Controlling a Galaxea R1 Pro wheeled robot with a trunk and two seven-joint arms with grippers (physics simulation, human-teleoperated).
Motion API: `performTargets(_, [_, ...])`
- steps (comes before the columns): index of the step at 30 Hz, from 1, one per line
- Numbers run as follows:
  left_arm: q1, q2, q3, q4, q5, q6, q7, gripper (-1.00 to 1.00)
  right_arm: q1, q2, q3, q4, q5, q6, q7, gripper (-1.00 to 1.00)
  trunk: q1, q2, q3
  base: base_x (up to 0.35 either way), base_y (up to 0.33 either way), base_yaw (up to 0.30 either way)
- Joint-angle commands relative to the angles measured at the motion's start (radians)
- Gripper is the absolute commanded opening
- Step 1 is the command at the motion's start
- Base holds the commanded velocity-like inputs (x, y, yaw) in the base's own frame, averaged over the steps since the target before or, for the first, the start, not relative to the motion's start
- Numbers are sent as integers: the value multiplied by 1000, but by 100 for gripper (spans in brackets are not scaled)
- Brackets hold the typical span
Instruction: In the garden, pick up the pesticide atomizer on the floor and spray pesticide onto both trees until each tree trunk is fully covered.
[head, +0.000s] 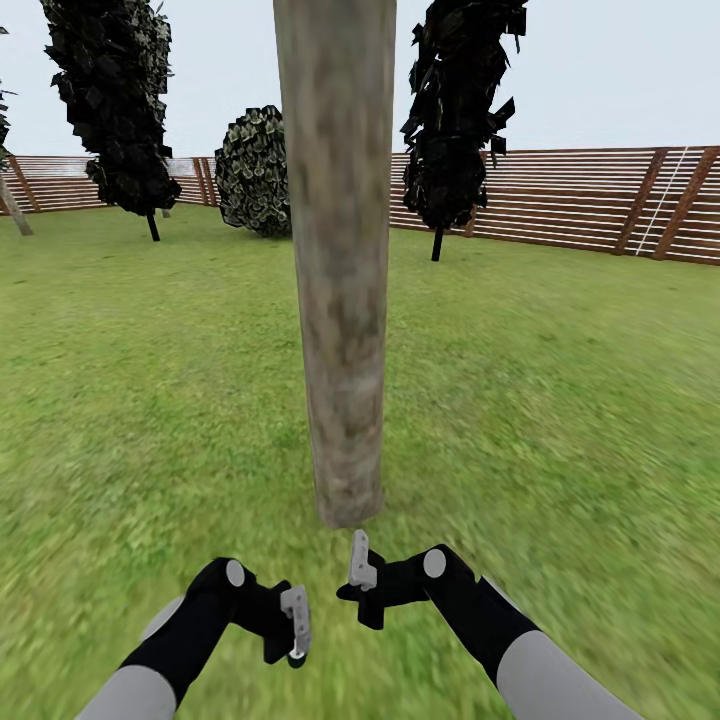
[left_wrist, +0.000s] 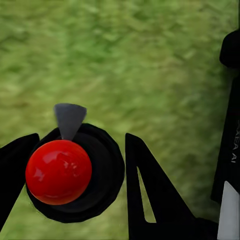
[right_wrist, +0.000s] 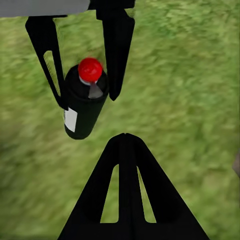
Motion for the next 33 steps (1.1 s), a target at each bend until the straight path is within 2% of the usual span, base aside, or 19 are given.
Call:
performTargets(1, [0,-7,0,1,1,-1,-2,-100,0,0,0,0,0,0,0,-100,0,0,0,0,0,0])
performTargets(5, [-1,-10,1,0,8,-2,-22,-100,0,0,0,1,0,0,0,-100,0,0,0,0,0,0])
performTargets(7, [-1,-18,-1,0,36,-20,-32,-100,0,0,0,2,0,0,0,-100,0,0,0,0,0,0])
performTargets(12, [-1,-27,-1,0,65,-24,-32,-100,0,0,0,2,0,0,0,-100,0,0,0,0,0,0])
performTargets(33, [-1,-51,1,0,70,-26,-16,-100,-1,0,0,2,0,0,0,-100,0,0,0,0,0,0])
